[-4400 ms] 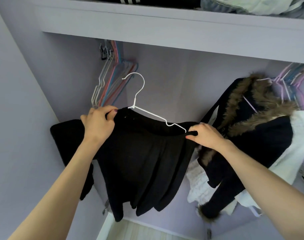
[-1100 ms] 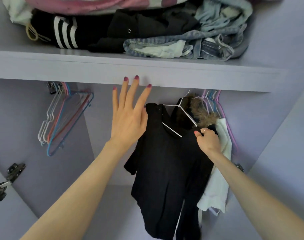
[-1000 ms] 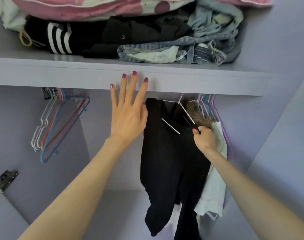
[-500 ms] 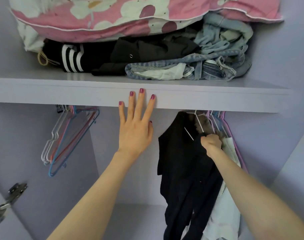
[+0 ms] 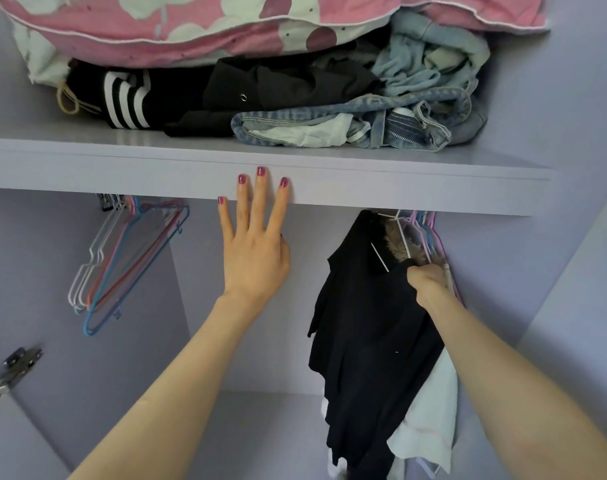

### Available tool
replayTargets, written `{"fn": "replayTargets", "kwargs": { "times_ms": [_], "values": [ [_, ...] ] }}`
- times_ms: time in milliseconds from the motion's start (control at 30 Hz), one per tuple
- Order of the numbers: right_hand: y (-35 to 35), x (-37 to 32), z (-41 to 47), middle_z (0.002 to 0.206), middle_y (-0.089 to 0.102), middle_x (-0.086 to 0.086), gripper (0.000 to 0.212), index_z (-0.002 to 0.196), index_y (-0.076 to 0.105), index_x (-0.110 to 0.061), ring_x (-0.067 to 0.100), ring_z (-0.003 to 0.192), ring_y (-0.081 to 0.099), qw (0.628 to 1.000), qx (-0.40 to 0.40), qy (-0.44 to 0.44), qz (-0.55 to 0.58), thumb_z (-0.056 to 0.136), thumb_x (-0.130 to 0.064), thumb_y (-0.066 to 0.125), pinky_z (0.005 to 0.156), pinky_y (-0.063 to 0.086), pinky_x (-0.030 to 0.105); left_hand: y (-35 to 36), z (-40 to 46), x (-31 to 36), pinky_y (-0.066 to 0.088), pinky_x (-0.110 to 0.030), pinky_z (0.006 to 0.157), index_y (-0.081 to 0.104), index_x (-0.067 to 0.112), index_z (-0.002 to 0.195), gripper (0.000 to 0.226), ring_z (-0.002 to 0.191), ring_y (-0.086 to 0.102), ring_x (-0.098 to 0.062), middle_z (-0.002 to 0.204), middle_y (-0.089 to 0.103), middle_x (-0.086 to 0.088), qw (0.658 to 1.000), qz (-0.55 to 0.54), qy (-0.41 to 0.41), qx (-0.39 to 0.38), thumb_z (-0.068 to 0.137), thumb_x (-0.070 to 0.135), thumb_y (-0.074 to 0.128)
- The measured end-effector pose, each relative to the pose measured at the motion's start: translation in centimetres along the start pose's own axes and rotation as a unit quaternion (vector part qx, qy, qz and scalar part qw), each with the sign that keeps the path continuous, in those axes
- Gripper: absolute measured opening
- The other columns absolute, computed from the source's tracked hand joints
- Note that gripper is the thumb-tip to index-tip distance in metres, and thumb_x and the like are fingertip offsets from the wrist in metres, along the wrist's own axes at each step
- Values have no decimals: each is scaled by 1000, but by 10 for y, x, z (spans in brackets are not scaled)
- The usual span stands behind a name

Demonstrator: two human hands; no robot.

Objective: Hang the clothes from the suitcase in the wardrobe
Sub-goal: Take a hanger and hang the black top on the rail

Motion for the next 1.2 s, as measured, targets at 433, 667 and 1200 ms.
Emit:
{"fn": "replayTargets", "kwargs": {
  "times_ms": [433, 667, 1200],
  "values": [
    [-29, 90, -74, 127, 58, 14, 44, 139, 38, -6, 28, 115, 55, 963, -113, -131, -207, 98, -20, 46, 95, 40, 29, -4, -97, 34, 25, -47, 114, 26, 14, 145, 55, 142, 18, -31, 154, 19, -14, 964, -136, -43, -225, 93, 10, 44],
    [-62, 174, -175, 126, 58, 8, 41, 137, 42, -15, 25, 116, 54, 935, -169, -150, -274, 97, -24, 46, 95, 41, 28, -45, -178, 51, 41, -39, 94, 43, 20, 135, 37, 110, 53, -29, 136, 48, -2, 890, -205, -65, -401, 98, 21, 38],
    [-196, 416, -380, 110, 62, 8, 34, 125, 52, -13, 24, 108, 58, 948, -198, 94, -229, 97, -30, 46, 90, 42, 28, -130, -414, 198, 42, -23, 85, 58, 25, 118, 26, 98, 54, -11, 109, 61, 5, 668, -327, 103, -661, 96, 26, 45]
  ]
}}
Point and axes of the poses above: each hand's wrist, its own z-axis towards the middle knuckle, its own y-axis out of the palm, x = y × z, the point moved 1 cm from there along z, towards the middle knuckle
